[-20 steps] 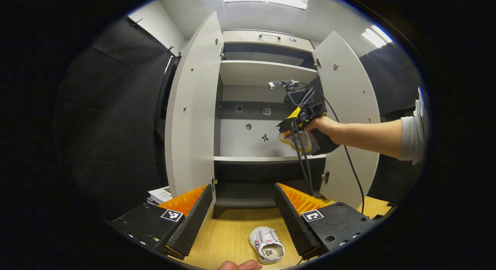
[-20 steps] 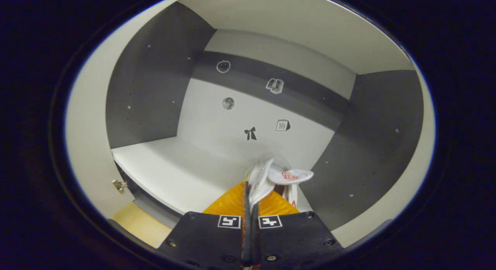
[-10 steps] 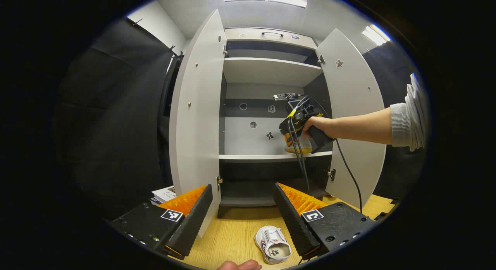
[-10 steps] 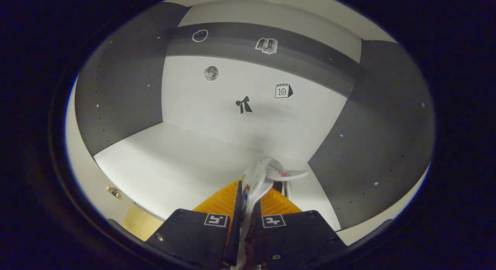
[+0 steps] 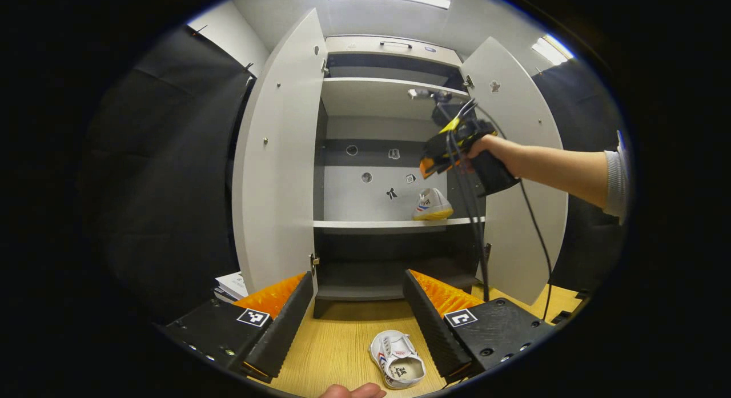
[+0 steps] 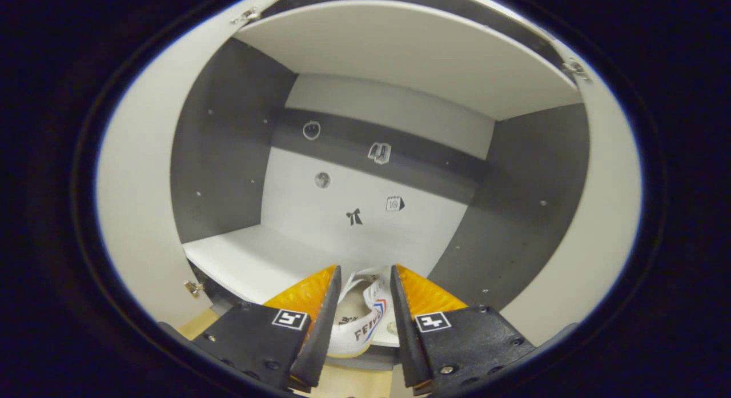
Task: Grab one shoe with the right hand and put it into the shoe cabinet, grab the other shoe with the left hand and put it into the shoe cabinet; then close the right door with the right hand and the left door with the left hand.
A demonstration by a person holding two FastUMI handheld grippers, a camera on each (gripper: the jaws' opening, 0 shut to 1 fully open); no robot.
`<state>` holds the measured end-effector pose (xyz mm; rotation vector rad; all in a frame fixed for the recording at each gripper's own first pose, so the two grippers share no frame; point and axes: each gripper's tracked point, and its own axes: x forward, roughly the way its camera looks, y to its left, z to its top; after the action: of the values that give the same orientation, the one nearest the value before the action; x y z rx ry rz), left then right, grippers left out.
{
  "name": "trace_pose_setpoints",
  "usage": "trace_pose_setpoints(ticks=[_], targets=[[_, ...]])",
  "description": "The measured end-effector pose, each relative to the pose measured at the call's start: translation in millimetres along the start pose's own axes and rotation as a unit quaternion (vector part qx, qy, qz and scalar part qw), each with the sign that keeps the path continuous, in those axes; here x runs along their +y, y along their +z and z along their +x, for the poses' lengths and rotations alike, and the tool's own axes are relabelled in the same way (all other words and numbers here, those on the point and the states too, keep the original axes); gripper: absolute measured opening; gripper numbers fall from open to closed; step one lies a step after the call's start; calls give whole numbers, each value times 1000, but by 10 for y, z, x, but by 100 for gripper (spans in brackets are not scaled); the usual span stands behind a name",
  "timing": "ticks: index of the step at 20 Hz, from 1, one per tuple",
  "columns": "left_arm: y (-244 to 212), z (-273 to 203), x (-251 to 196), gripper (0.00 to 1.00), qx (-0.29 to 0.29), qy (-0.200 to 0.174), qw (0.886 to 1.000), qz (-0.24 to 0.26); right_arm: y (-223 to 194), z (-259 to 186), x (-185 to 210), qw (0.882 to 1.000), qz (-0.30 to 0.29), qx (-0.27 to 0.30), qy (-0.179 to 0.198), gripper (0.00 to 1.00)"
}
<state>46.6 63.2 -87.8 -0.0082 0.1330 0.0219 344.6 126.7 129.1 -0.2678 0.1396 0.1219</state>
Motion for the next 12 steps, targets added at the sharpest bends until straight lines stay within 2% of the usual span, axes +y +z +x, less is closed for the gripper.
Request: trace_pose_setpoints(ticks=[2, 3, 4, 7, 10, 12], targets=[[-83, 10, 20, 95, 5, 8, 1000, 2, -65, -408, 91, 999, 24, -34, 19, 73], [-128, 24, 11, 95, 9, 9, 1000, 3, -142, -616, 73, 998, 35, -51, 19, 67], [-171, 31, 5, 95, 14, 8, 1000, 6, -224, -821, 65, 996, 49, -67, 14, 84], [-307, 51, -37, 95, 24, 2, 1000, 7, -643, -1372, 144, 992, 78, -102, 16, 90], [-498, 58, -125, 95, 42, -12, 999, -10, -1205, -1812, 229, 991, 81, -102, 21, 98], [-676, 37, -151, 95, 66, -15, 998, -16, -1487, -2084, 251, 990, 88, -108, 13, 98]])
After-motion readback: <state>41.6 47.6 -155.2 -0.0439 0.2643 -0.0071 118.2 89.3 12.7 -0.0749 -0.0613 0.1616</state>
